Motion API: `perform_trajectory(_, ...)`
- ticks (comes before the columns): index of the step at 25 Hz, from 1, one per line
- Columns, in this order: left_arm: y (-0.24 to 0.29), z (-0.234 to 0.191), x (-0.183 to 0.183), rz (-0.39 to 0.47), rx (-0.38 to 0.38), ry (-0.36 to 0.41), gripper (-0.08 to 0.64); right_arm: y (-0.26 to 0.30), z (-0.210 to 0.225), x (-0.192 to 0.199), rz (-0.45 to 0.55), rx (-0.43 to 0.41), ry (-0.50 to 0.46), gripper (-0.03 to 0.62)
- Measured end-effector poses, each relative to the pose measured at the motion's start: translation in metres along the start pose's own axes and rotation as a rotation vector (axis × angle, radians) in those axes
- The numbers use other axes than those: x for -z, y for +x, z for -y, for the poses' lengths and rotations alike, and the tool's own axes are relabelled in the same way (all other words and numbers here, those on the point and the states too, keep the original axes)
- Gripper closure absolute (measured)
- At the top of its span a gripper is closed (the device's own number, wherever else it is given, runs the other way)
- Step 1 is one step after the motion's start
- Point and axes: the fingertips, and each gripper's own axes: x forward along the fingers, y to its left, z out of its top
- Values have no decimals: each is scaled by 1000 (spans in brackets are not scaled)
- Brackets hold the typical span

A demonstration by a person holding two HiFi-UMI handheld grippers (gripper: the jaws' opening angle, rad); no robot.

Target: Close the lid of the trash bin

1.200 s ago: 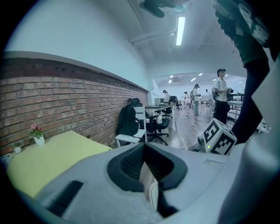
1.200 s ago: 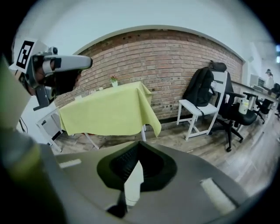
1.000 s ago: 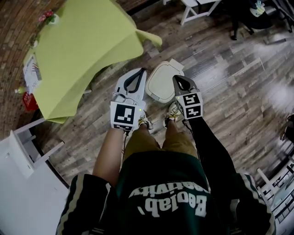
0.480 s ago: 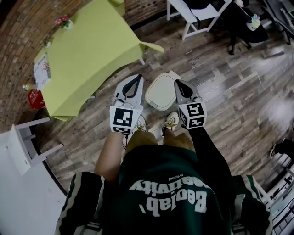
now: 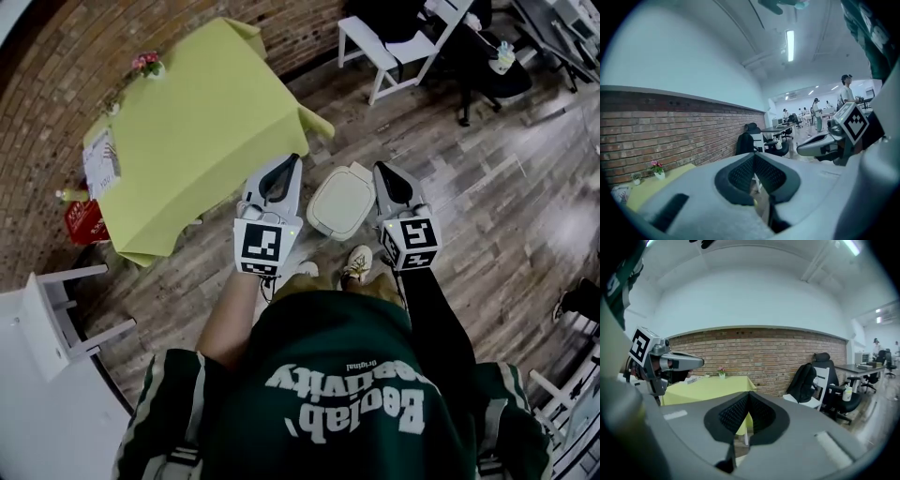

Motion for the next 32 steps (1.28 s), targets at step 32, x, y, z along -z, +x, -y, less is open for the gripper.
perform_trajectory(32, -91, 15, -51, 177, 251, 20, 554, -91, -82, -42, 121, 256, -11, 581)
